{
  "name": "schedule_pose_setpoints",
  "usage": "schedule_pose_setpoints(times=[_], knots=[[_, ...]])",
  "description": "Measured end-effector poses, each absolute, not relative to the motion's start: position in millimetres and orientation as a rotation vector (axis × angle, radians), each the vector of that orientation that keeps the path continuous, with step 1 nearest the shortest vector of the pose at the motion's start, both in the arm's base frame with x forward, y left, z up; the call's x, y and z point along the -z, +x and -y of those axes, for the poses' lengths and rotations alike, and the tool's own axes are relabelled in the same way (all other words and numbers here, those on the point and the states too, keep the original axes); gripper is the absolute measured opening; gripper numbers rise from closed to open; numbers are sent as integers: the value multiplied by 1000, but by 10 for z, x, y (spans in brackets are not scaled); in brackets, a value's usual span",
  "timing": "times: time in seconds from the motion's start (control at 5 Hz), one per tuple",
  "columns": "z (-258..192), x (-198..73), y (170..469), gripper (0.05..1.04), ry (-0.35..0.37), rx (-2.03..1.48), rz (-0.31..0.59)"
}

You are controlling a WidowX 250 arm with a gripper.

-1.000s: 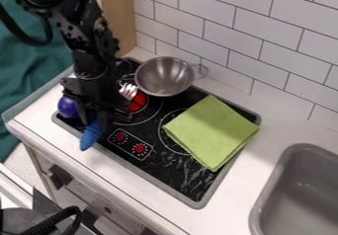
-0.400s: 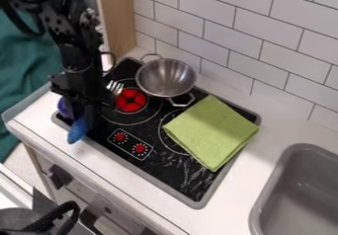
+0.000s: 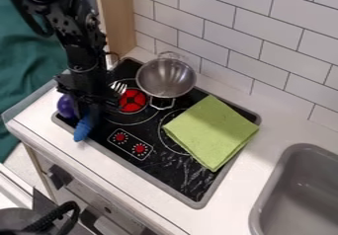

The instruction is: Move the spatula to the right of

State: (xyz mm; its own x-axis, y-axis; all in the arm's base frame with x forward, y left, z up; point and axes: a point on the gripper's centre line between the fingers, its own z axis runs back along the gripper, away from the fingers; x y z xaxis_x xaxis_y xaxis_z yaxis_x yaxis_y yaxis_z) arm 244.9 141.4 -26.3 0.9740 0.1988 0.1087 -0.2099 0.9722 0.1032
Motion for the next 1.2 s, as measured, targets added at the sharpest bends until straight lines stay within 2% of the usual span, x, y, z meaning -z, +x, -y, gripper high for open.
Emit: schedule_pose_setpoints(times=[0.2,0.4,0.6,0.8,1.0,1.2], knots=[[-1373,260,2466,688,113,-192,91],[-1363,139,2433,971,136,-167,107],[-1275,-111,2466,1012,174,-117,156],[-1127,-406,2504,1009,199,-116,218],[-1024,-429,2532,1009,171,-106,227],[-909,-411,2539,1009,97,-128,229]])
